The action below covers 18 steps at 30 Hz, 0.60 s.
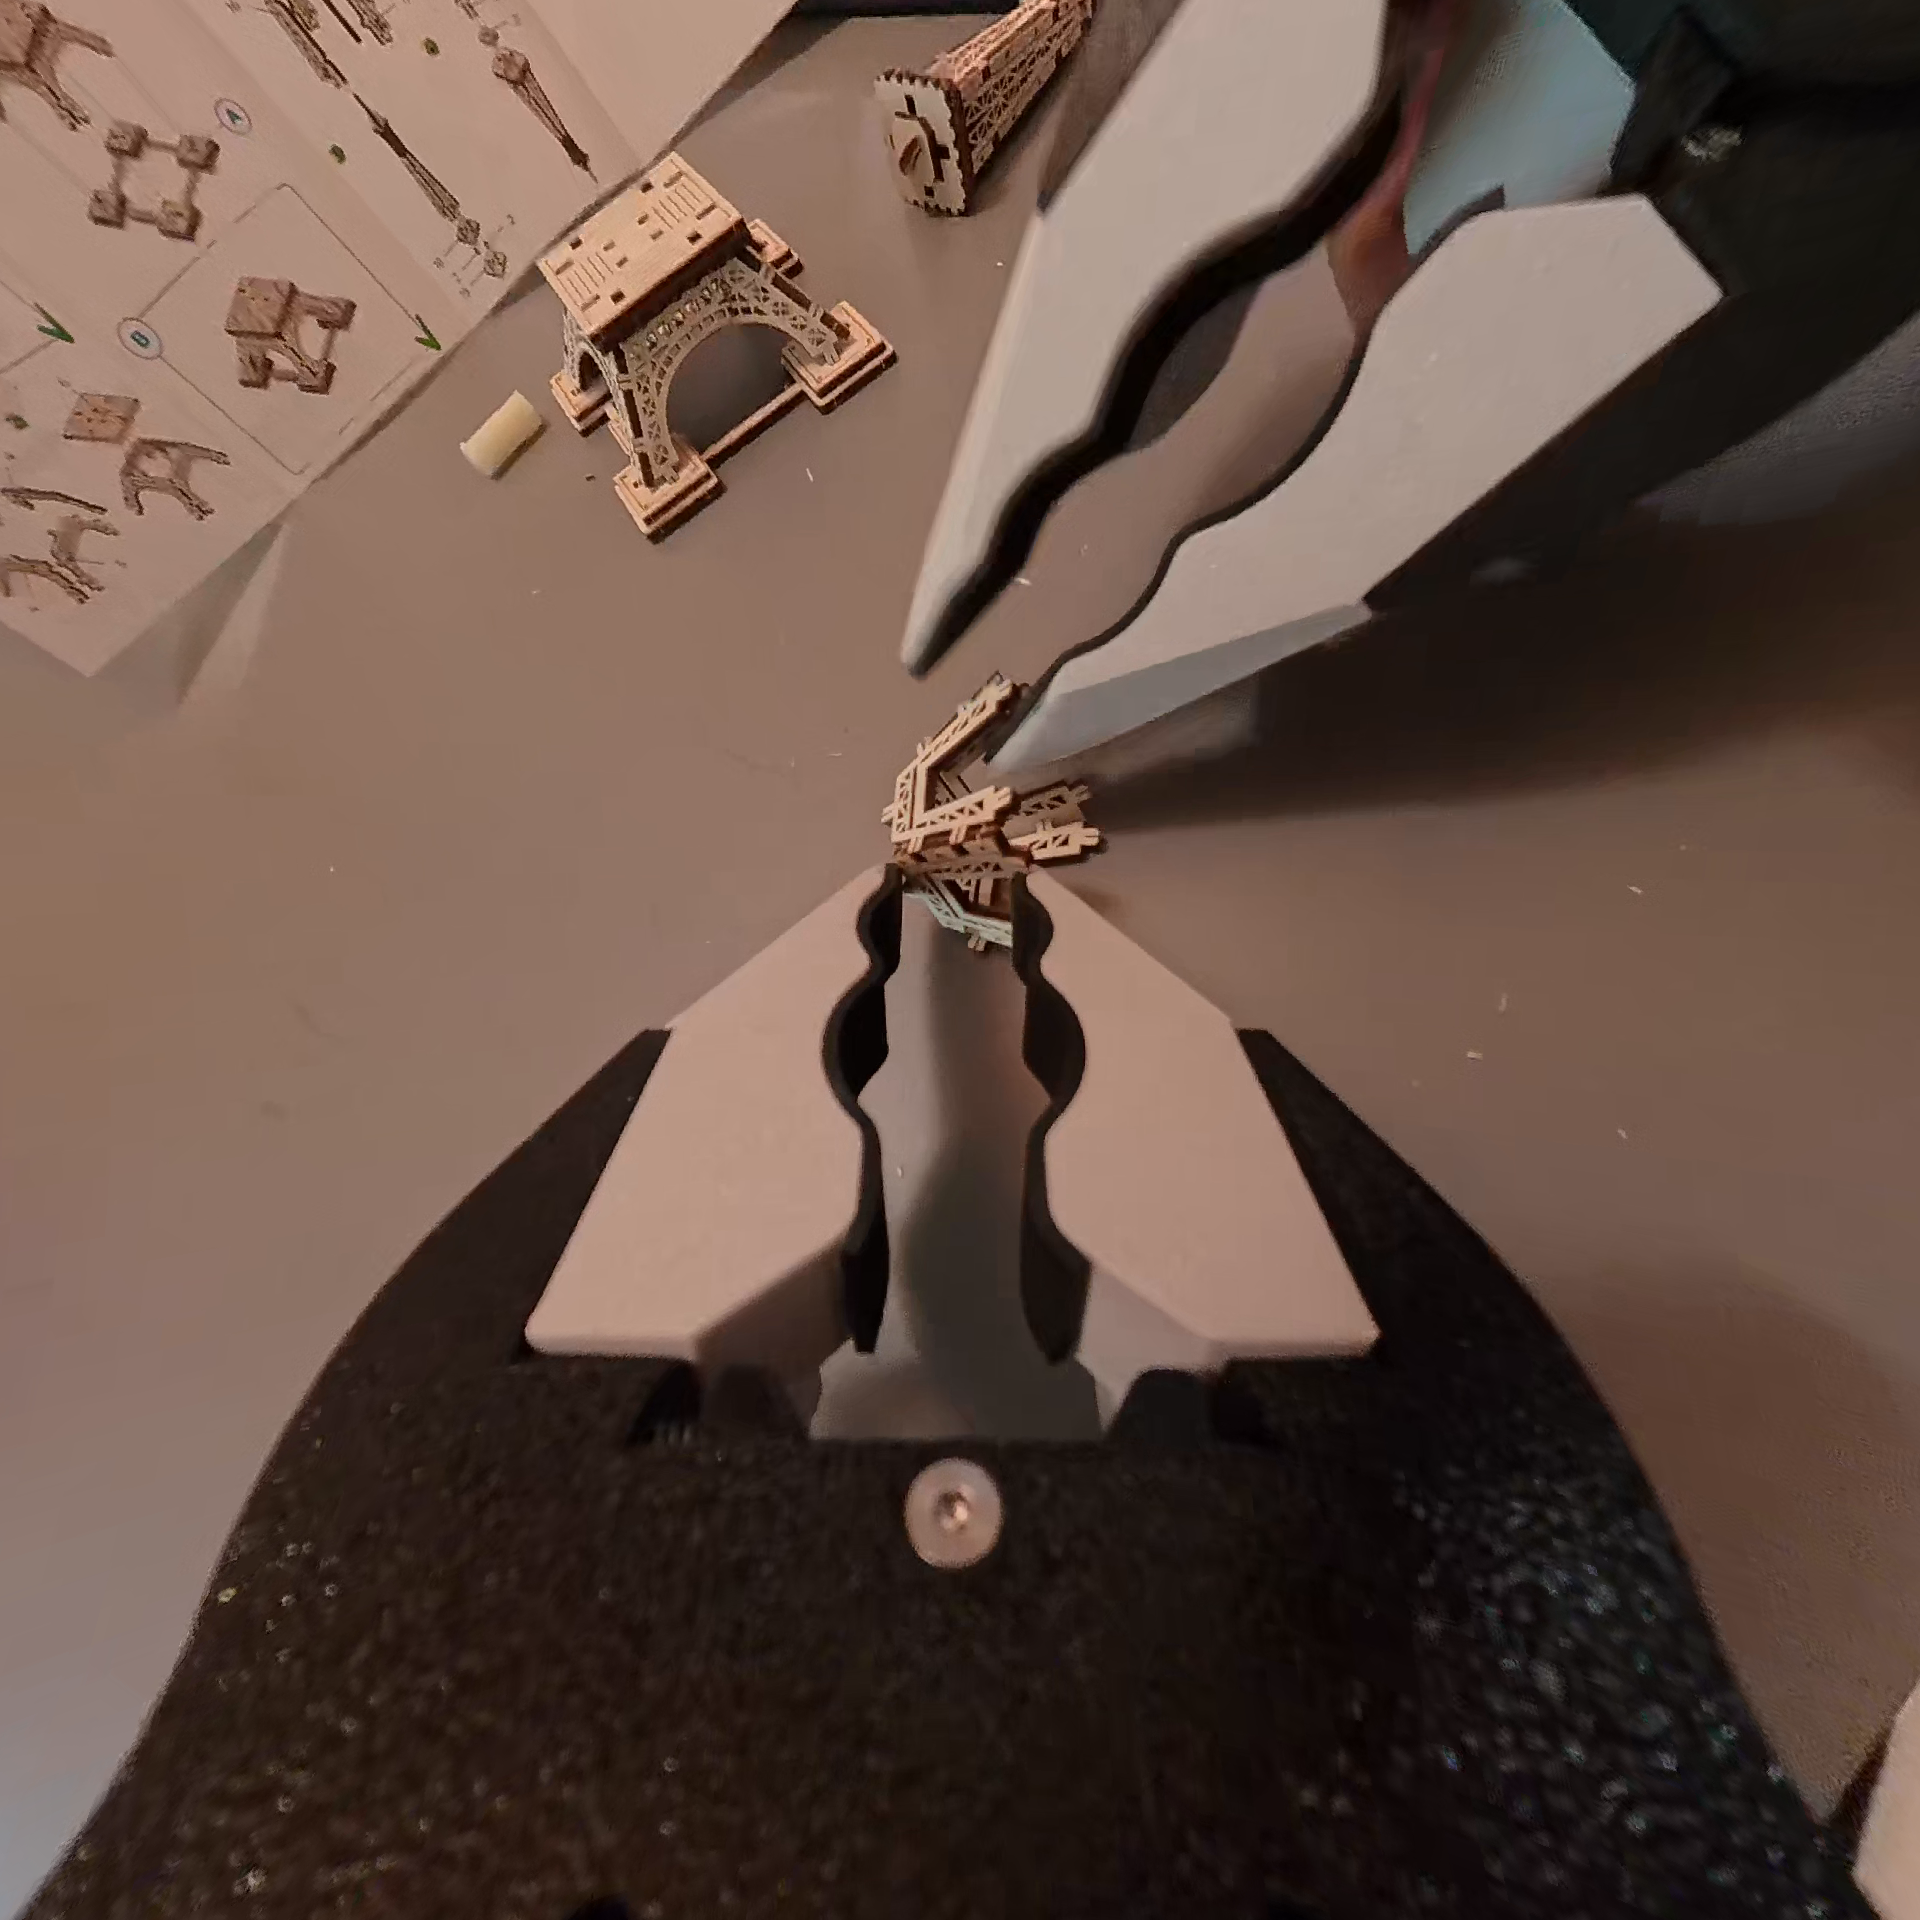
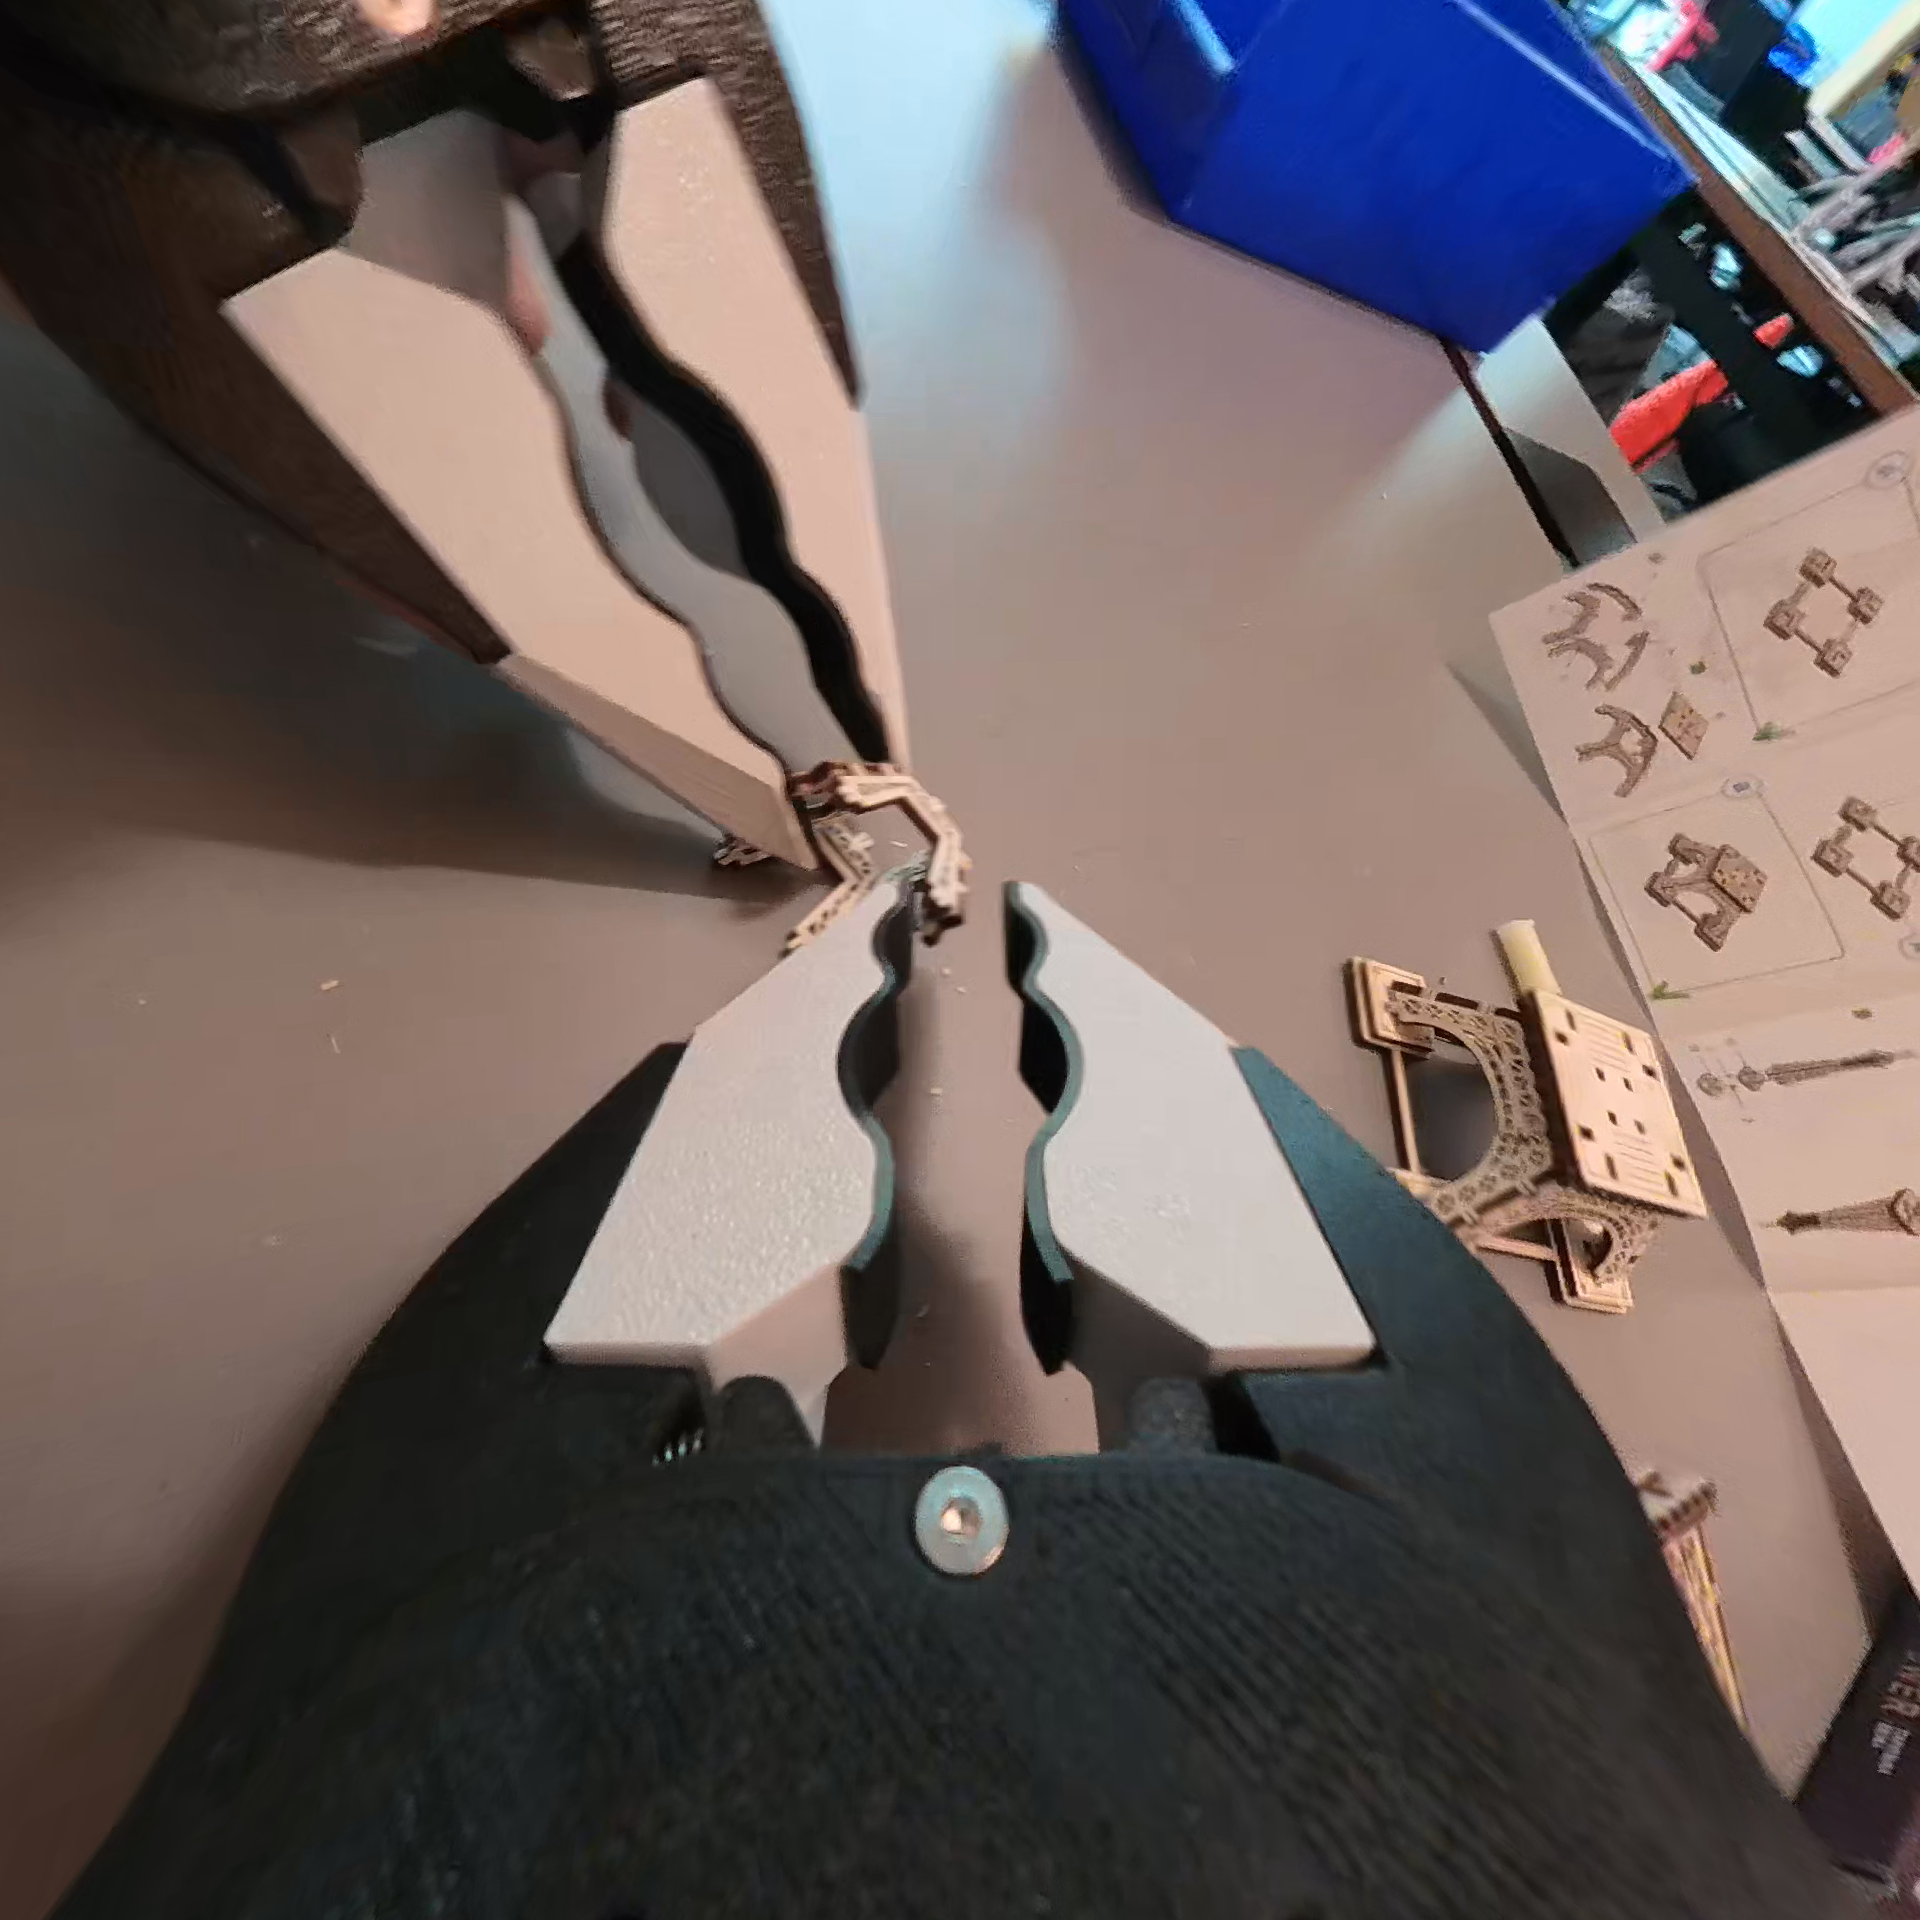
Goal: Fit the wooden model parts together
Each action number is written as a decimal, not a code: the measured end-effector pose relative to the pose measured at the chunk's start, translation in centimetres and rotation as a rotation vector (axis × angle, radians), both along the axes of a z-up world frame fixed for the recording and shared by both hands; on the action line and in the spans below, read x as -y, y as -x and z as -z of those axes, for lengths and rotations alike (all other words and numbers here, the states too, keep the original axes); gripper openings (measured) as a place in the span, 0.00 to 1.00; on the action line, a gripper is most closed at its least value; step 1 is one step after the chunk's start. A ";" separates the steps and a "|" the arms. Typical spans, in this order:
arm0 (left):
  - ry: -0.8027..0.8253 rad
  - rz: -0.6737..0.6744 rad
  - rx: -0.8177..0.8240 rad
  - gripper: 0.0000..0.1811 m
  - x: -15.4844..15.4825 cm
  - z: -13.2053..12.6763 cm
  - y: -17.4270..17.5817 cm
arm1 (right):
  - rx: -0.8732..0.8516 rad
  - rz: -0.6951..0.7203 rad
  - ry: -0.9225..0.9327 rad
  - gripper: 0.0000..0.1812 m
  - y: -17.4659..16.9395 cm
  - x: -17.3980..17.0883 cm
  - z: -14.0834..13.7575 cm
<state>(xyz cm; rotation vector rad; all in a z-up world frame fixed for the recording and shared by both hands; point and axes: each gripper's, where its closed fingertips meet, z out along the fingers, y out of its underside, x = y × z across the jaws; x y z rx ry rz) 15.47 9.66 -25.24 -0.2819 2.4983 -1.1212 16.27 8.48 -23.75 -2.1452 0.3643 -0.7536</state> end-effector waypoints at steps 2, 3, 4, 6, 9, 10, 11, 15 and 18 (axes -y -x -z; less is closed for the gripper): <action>0.017 0.001 0.064 0.10 0.1 -0.6 -0.3 | -0.039 0.022 -0.058 0.12 -0.3 0.4 -0.5; 0.031 -0.006 0.122 0.10 0.1 -1.2 -0.6 | -0.059 0.018 -0.097 0.11 -0.2 0.5 -0.8; 0.047 -0.008 0.199 0.09 0.1 -1.9 -0.9 | -0.066 0.018 -0.139 0.12 -0.3 0.6 -1.3; 0.068 0.002 0.365 0.07 0.3 -3.4 -1.2 | -0.058 -0.001 -0.230 0.13 -0.1 0.6 -2.6; 0.064 0.008 0.565 0.06 0.5 -5.0 -1.4 | -0.061 -0.006 -0.309 0.14 -0.1 0.7 -3.6; 0.058 0.010 0.596 0.05 0.6 -5.1 -1.3 | -0.077 -0.006 -0.300 0.16 -0.1 0.7 -3.3; 0.058 0.015 0.617 0.04 0.7 -5.2 -1.3 | -0.085 -0.014 -0.294 0.17 0.0 0.6 -3.2; 0.097 0.021 0.696 0.02 0.8 -6.3 -1.0 | -0.061 -0.066 -0.320 0.16 0.7 0.2 -3.8; 0.099 0.018 0.791 0.02 0.7 -7.4 -0.9 | -0.017 -0.087 -0.358 0.16 0.9 -0.1 -4.7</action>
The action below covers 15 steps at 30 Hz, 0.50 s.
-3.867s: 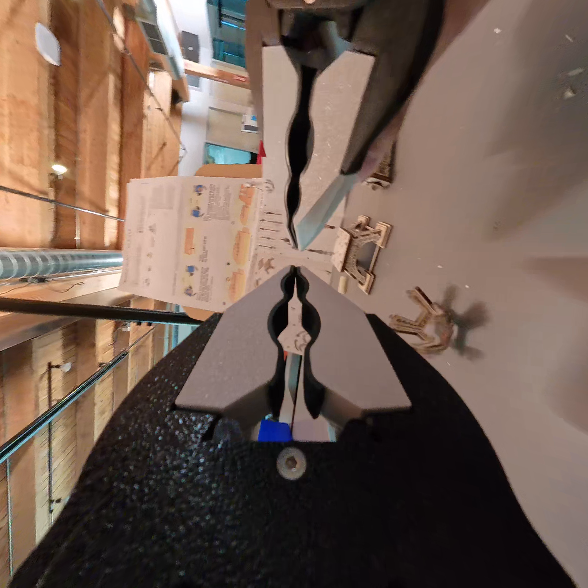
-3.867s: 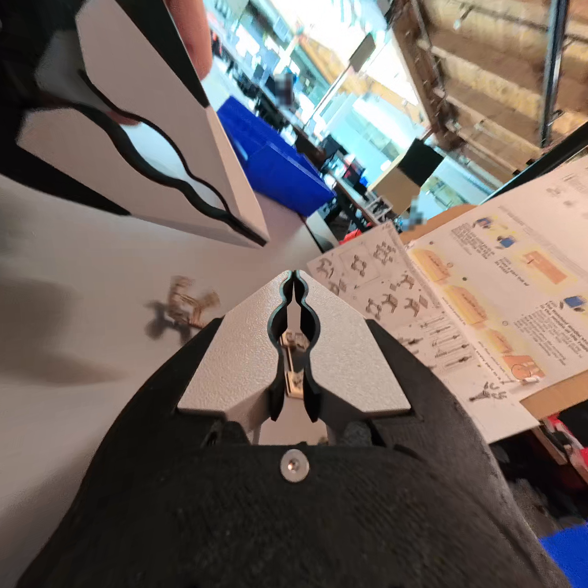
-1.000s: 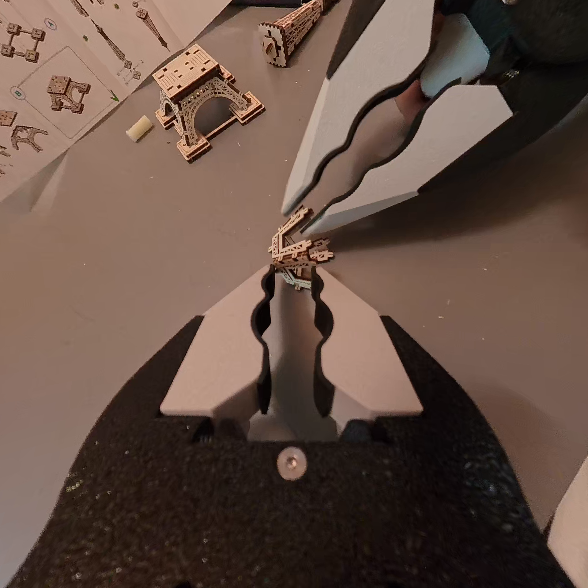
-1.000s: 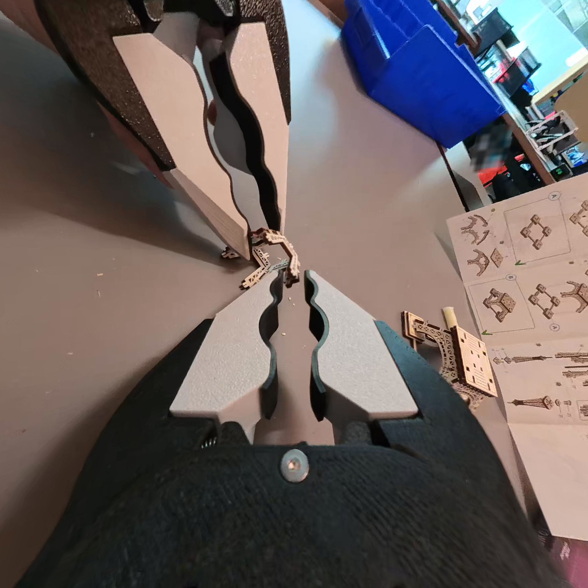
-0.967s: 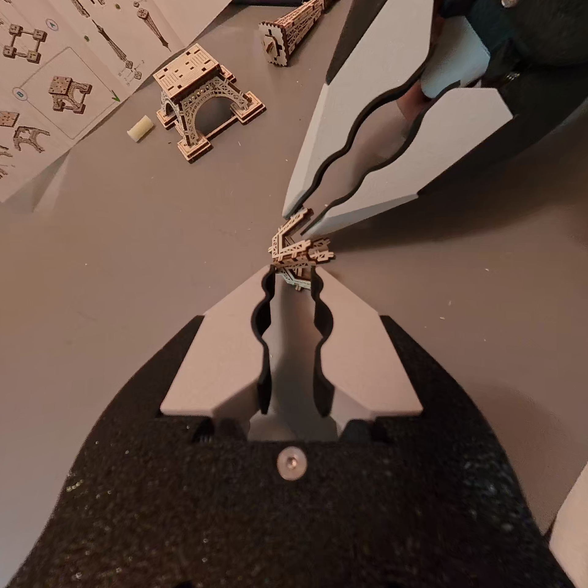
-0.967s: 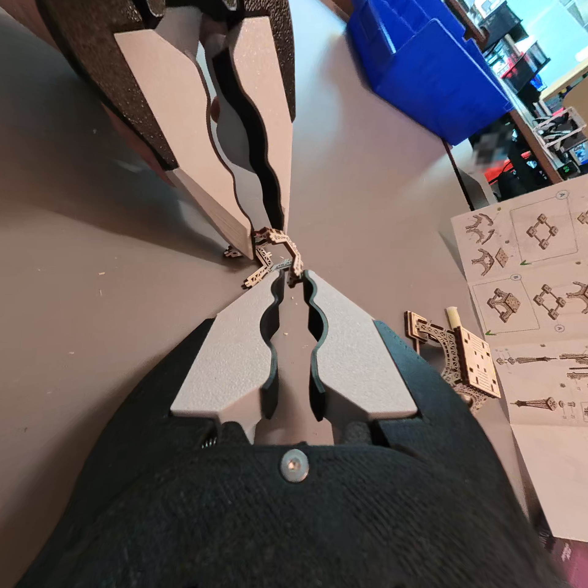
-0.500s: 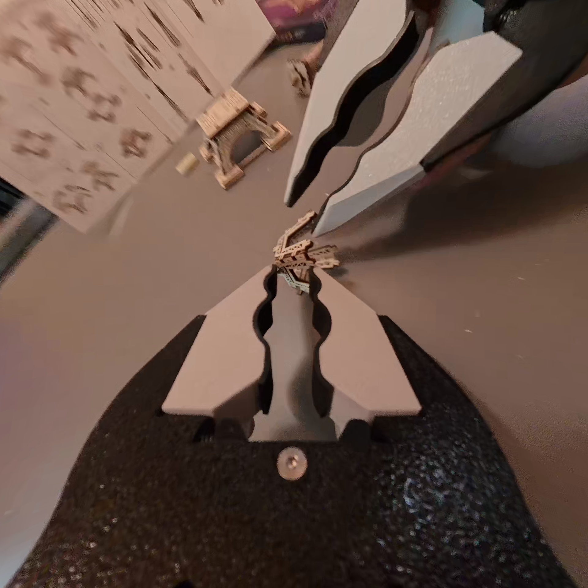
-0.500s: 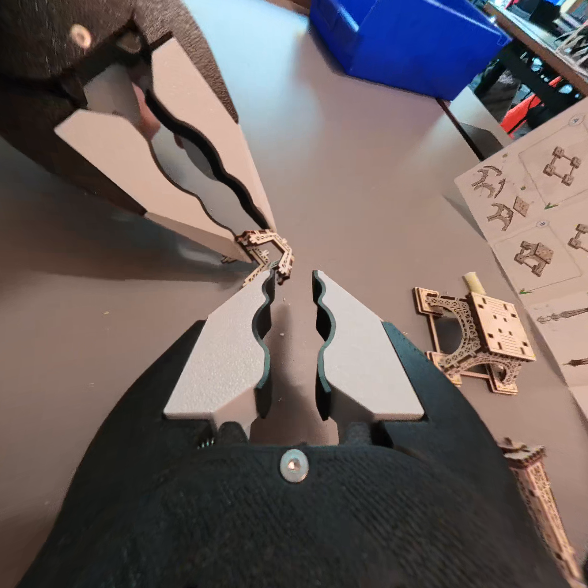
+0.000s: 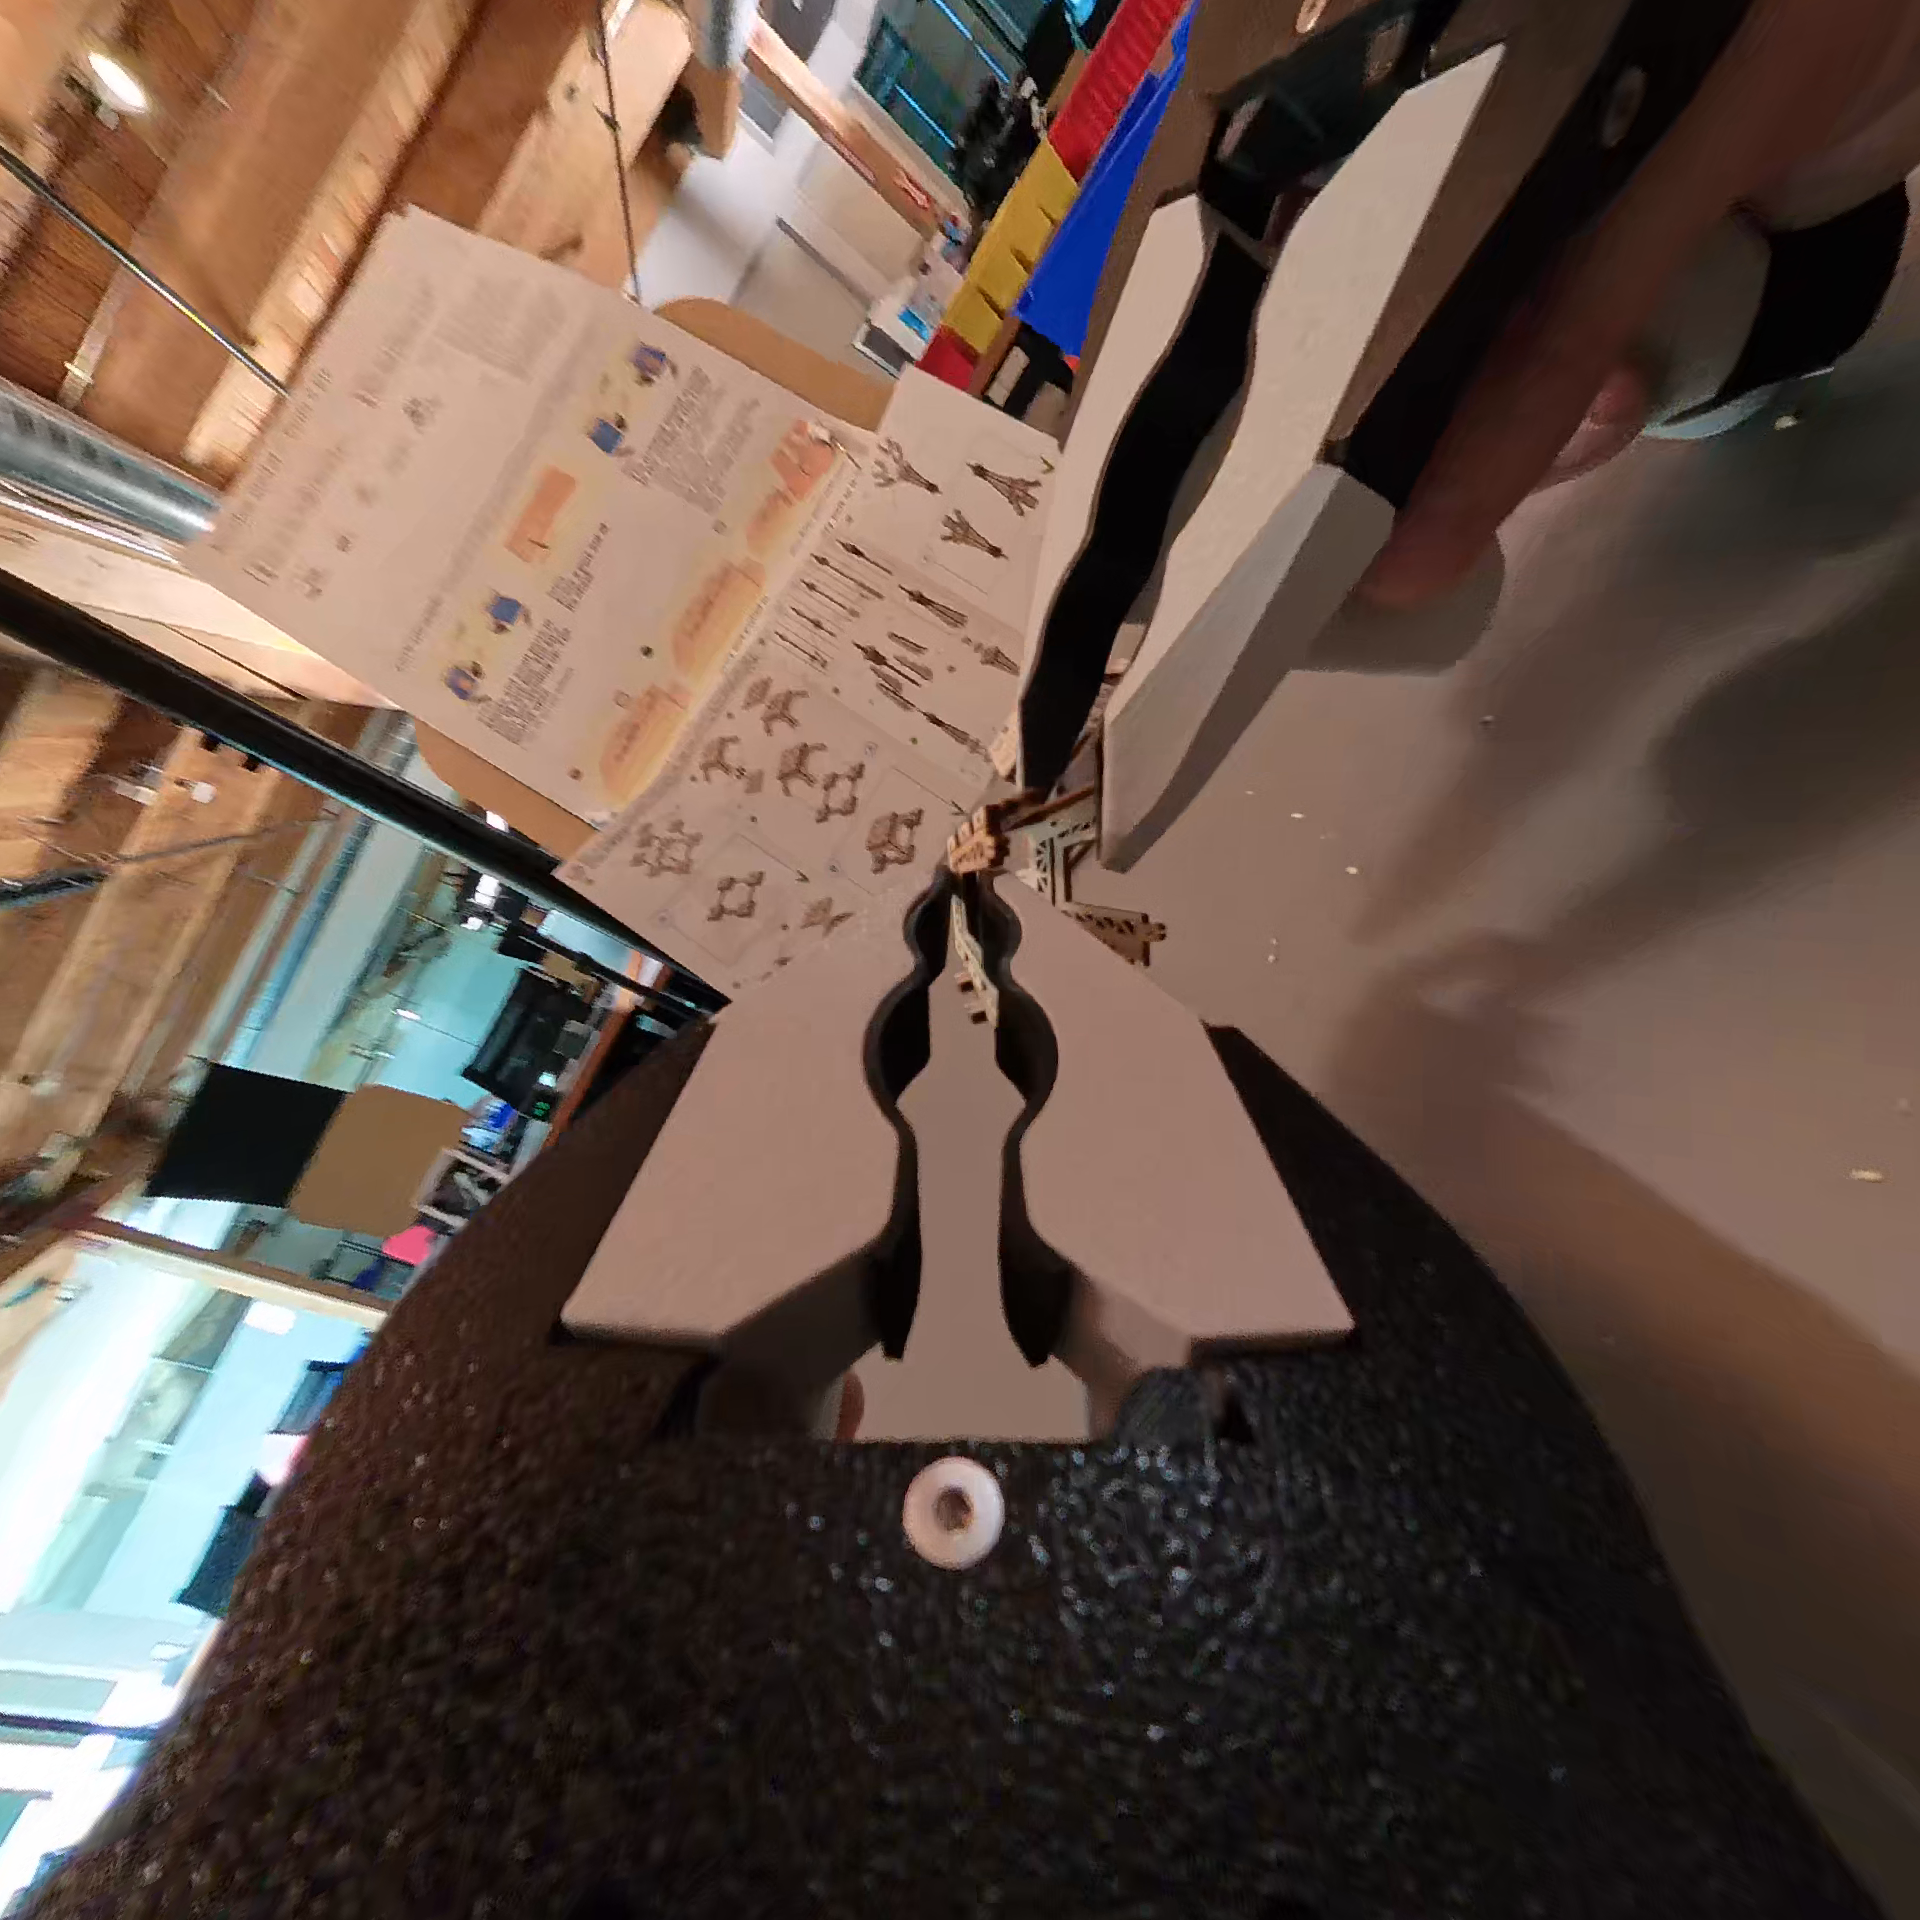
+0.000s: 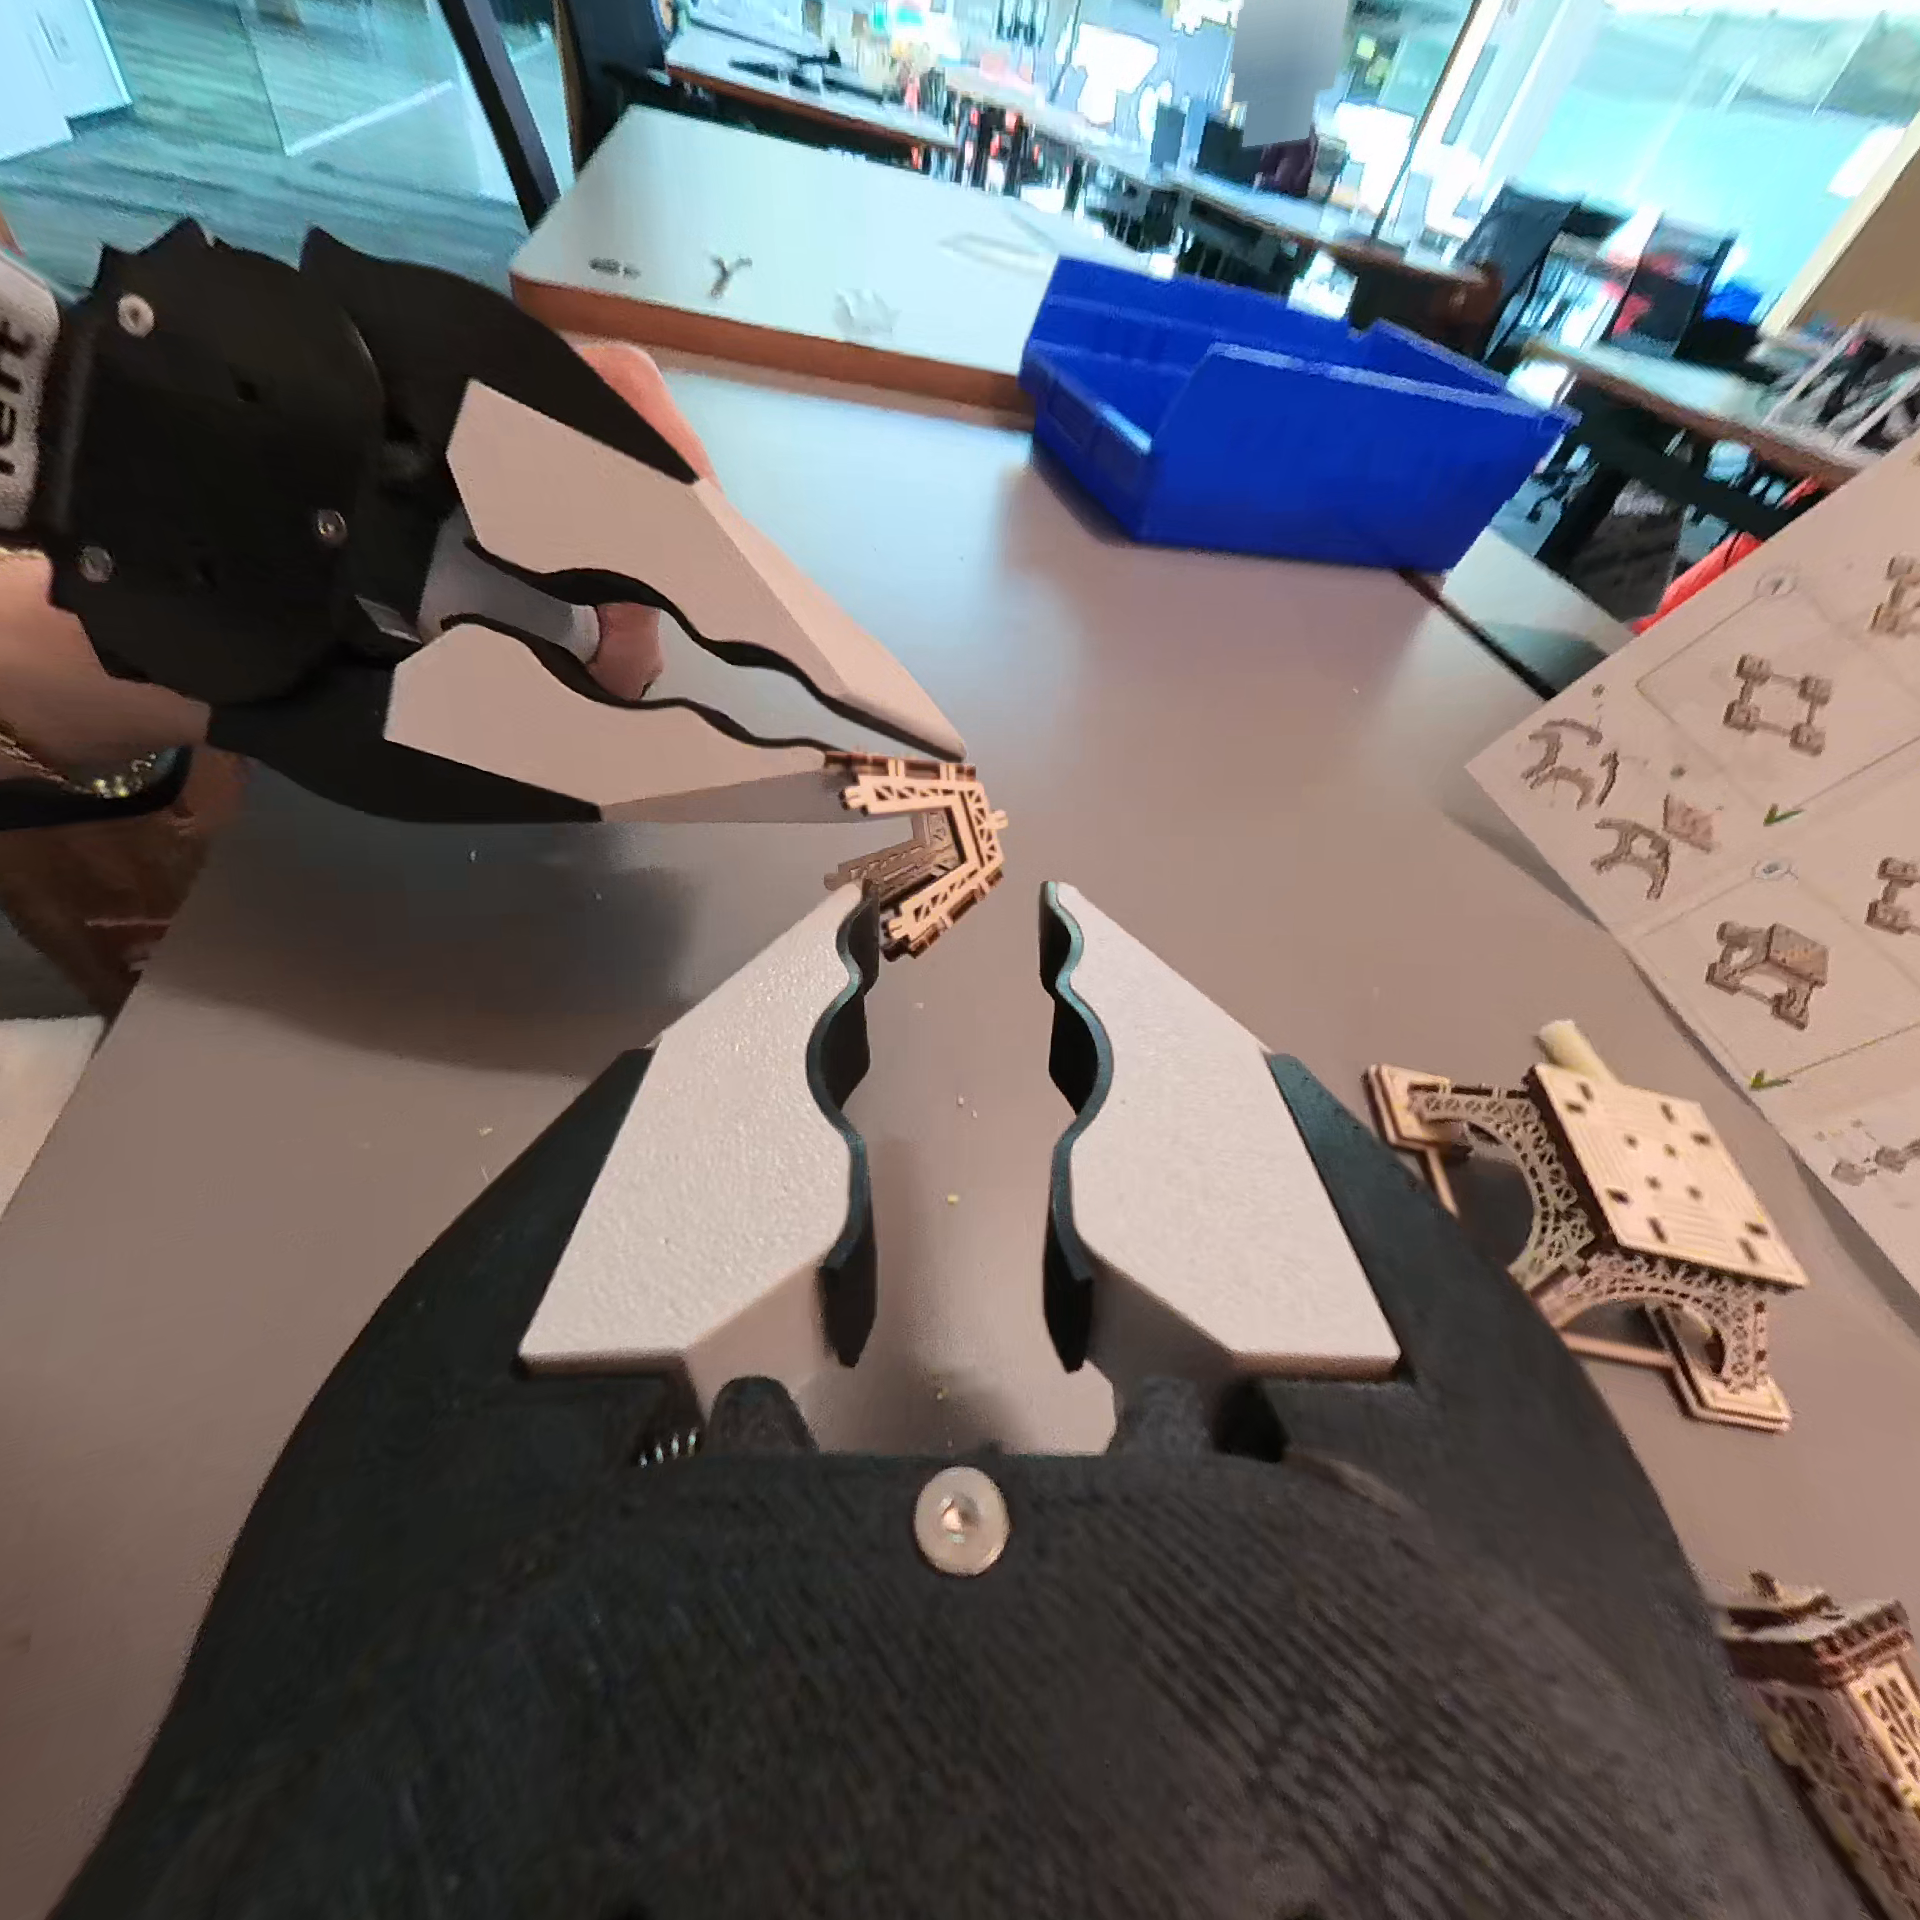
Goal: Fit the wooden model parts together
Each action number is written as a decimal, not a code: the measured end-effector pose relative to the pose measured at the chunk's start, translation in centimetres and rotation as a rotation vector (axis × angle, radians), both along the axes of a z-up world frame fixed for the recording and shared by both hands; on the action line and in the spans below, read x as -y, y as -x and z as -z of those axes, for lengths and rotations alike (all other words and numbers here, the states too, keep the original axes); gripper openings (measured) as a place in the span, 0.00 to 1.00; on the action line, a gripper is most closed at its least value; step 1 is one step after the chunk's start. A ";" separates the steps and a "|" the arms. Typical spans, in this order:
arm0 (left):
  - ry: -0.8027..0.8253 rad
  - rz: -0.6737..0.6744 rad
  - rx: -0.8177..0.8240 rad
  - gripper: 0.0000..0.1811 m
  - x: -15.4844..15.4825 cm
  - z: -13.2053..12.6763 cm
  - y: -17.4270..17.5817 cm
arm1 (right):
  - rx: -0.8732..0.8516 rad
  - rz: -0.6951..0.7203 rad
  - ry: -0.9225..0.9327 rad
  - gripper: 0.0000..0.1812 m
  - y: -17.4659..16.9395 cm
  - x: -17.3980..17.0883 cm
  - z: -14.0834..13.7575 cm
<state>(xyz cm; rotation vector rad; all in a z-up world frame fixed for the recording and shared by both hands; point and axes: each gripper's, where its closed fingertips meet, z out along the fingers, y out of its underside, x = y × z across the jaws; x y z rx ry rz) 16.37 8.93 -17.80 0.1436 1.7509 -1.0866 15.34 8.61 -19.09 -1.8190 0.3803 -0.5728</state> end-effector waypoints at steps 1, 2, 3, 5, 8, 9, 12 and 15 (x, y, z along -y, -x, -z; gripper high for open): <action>-0.003 -0.003 0.035 0.02 0.0 -0.3 0.1 | 0.038 0.008 -0.011 0.16 0.0 0.0 -0.5; -0.003 -0.004 0.066 0.01 0.0 -0.6 0.2 | 0.084 0.019 -0.017 0.16 0.0 -0.1 -0.9; -0.005 0.001 0.083 0.01 0.1 -0.8 0.4 | 0.131 0.023 -0.020 0.16 0.1 -0.2 -1.4; 0.002 -0.003 0.102 0.00 0.2 -1.0 0.6 | 0.221 0.037 -0.031 0.16 0.3 -0.4 -2.5; 0.016 -0.015 0.124 0.00 0.2 -1.6 0.6 | 0.301 0.040 0.011 0.13 0.6 -0.7 -2.7; 0.018 -0.019 0.123 0.00 0.2 -1.7 0.6 | 0.319 0.038 0.039 0.11 0.6 -0.8 -2.5; 0.025 -0.032 0.138 0.00 0.2 -2.1 0.6 | 0.392 0.049 0.057 0.08 0.9 -0.9 -2.9; 0.054 -0.033 0.143 0.00 0.1 -2.6 0.7 | 0.388 0.037 0.029 0.11 1.1 -1.0 -3.3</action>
